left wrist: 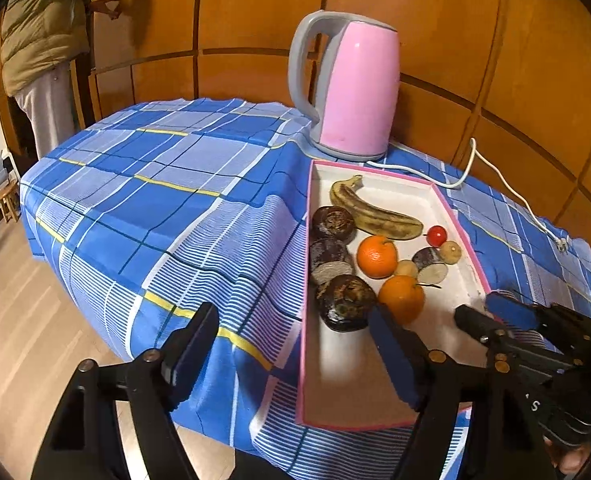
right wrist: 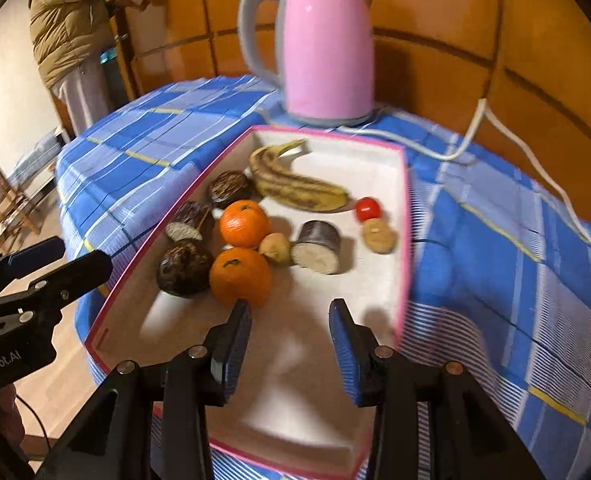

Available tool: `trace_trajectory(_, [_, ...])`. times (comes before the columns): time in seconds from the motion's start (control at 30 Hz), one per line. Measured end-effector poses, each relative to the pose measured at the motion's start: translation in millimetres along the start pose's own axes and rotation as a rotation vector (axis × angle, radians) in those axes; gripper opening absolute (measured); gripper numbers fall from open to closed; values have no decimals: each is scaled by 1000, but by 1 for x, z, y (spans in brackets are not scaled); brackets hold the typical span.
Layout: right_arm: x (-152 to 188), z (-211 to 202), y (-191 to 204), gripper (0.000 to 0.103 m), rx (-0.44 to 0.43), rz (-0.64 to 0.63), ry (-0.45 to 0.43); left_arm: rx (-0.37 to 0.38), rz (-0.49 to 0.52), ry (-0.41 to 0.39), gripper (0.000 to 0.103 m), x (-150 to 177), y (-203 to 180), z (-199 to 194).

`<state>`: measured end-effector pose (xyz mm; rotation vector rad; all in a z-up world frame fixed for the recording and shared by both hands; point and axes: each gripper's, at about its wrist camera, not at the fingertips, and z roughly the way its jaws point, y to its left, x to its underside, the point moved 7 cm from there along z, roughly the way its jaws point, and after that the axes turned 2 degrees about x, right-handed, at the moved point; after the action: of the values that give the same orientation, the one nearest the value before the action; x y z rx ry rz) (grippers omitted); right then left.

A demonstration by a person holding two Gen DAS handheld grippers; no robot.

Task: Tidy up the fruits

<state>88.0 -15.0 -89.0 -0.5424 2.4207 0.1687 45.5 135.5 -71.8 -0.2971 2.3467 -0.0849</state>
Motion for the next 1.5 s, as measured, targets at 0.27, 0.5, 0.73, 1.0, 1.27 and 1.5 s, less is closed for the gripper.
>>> trace_trajectory(0.27, [20, -37, -31, 41, 157, 97, -82, 8, 28, -24, 94, 5, -21, -11])
trace_trajectory(0.5, [35, -48, -50, 41, 218, 156, -87, 4, 45, -43, 103, 10, -37, -22])
trace_trajectory(0.73, [37, -55, -45, 41, 215, 148, -109, -87, 53, -73, 103, 9, -31, -29])
trace_trajectory(1.0, [35, -62, -43, 41, 220, 148, -129, -98, 35, -149, 103, 3, -25, -42])
trace_trajectory(1.27, [32, -62, -38, 41, 220, 130, -132, -89, 39, -145, 103, 4, -25, -41])
trace_trajectory(1.5, [31, -61, -35, 41, 219, 121, -129, -87, 26, -135, 103, 5, -23, -40])
